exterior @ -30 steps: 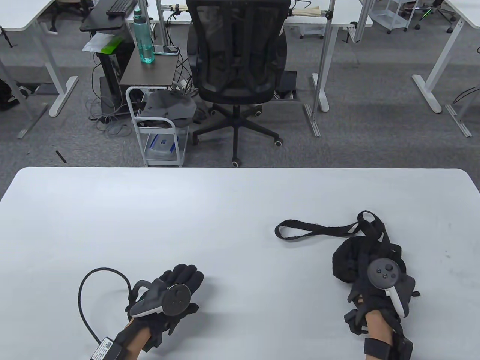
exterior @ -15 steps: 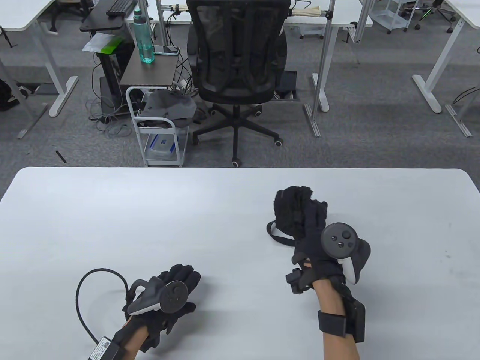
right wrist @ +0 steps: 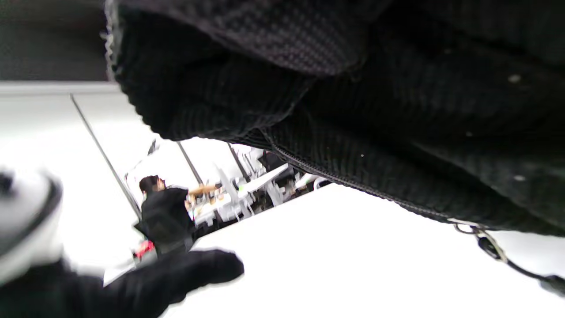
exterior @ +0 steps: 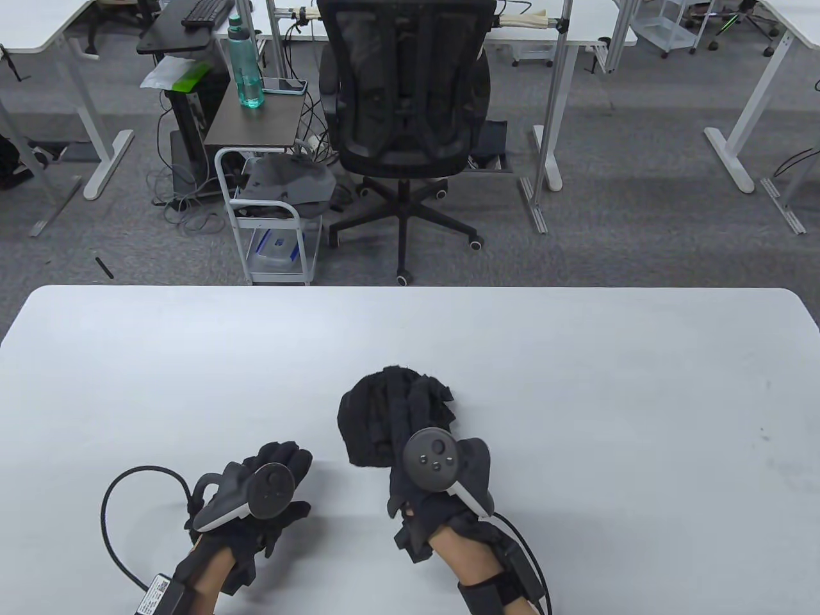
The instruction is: Pull shoulder strap to tighten
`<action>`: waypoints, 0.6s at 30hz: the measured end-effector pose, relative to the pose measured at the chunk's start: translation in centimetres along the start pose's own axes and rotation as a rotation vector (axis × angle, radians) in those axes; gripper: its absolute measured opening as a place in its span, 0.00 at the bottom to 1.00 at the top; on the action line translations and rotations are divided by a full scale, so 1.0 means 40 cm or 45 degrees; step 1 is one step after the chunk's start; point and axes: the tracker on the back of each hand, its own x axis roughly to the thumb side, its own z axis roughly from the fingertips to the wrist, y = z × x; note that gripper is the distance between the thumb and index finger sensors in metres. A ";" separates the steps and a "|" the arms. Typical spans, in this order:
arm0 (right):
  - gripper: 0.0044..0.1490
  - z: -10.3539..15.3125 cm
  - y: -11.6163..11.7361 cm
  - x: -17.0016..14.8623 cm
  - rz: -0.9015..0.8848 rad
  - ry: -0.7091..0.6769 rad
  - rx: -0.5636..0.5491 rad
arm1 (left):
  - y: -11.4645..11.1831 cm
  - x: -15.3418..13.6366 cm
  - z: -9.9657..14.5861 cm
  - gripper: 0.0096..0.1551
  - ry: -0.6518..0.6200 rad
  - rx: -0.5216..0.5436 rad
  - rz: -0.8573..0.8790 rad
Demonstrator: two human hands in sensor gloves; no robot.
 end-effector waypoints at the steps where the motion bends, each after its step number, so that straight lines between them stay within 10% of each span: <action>1: 0.44 0.004 0.015 0.001 0.019 -0.001 0.020 | 0.000 -0.002 0.000 0.50 0.004 -0.001 0.000; 8: 0.46 0.051 0.211 0.015 0.202 -0.052 0.288 | -0.001 -0.010 0.001 0.50 0.025 -0.008 0.009; 12: 0.55 0.079 0.331 0.010 0.304 0.009 0.713 | -0.003 -0.013 0.002 0.50 0.029 -0.014 0.012; 18: 0.65 0.087 0.341 0.003 0.257 -0.006 0.750 | -0.004 -0.012 0.001 0.50 0.023 -0.023 0.020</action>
